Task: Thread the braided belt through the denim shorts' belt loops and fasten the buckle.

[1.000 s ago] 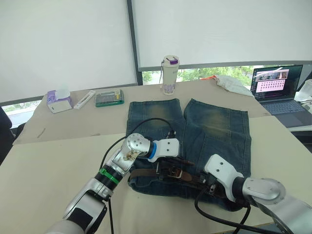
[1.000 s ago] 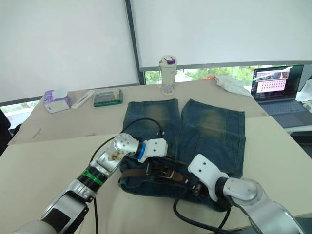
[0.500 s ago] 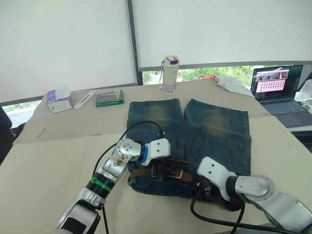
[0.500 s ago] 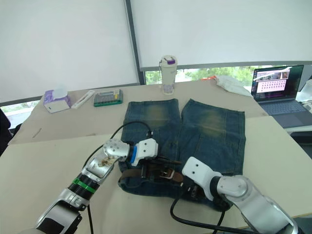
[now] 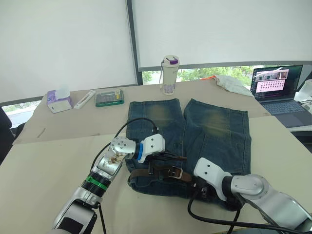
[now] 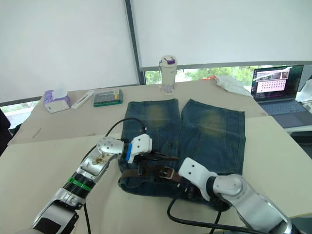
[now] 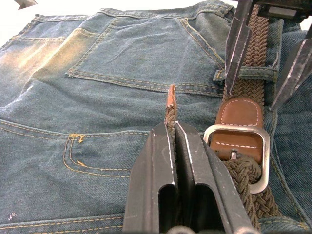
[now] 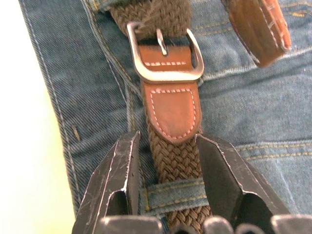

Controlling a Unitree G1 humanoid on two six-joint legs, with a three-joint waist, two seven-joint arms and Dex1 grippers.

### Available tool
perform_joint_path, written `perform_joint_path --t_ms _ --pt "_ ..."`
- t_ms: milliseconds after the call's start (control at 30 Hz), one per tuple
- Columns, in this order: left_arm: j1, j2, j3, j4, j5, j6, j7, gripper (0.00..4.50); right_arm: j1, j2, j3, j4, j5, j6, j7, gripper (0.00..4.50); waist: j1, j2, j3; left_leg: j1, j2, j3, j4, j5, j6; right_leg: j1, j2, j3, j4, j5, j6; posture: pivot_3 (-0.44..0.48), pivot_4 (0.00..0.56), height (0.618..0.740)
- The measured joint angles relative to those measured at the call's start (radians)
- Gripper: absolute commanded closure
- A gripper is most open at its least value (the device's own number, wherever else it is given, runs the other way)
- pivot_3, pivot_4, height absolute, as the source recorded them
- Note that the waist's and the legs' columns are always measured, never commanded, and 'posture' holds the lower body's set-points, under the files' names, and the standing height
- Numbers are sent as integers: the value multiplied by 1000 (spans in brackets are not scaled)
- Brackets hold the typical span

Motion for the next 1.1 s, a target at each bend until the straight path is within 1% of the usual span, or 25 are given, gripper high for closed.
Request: perform_joint_path --t_ms 167,267,367,400,533,767,933,1100 --pt "0 34 10 -44 -29 -1 -28 4500 0 -27 28 7 -35 -2 -6 2455 -1 0 0 0 0 0 0 0 0 0 0 0 0 0 0 0 150 740" --pt "1 76 11 -59 -37 -21 -63 4500 0 -26 31 9 -41 -2 -8 3206 -1 1 0 0 0 0 0 0 0 0 0 0 0 0 0 0 150 740" --pt "2 117 11 -60 -37 -56 -96 4500 10 -25 34 9 -41 -2 -7 4273 0 1 -1 0 0 0 0 0 0 0 0 0 0 0 0 0 150 740" --pt "2 120 11 -60 -37 -73 -98 4500 12 -24 34 9 -40 -2 -7 4485 1 1 -1 0 0 0 0 0 0 0 0 0 -1 0 0 0 150 740" --pt "2 126 8 -60 -34 -136 -118 4500 23 -2 10 7 -32 -1 -7 4485 -1 1 -1 0 1 0 0 0 0 0 0 0 -1 0 0 0 150 740" --pt "3 154 -21 -32 -4 -294 -169 4500 57 56 -128 -35 33 19 -5 4485 -1 1 -1 0 1 0 -1 0 0 0 0 0 -1 0 0 0 150 740" --pt "-13 150 -39 27 13 -395 -186 4500 69 83 -169 -37 69 29 -7 4485 -1 1 -1 0 1 0 -1 0 0 -1 0 0 -1 0 0 0 150 740" --pt "-71 148 -45 123 45 -493 -198 4500 75 117 -204 -36 103 30 -19 4485 -2 1 -1 0 1 0 -1 0 0 -1 0 0 -1 0 0 0 150 740"
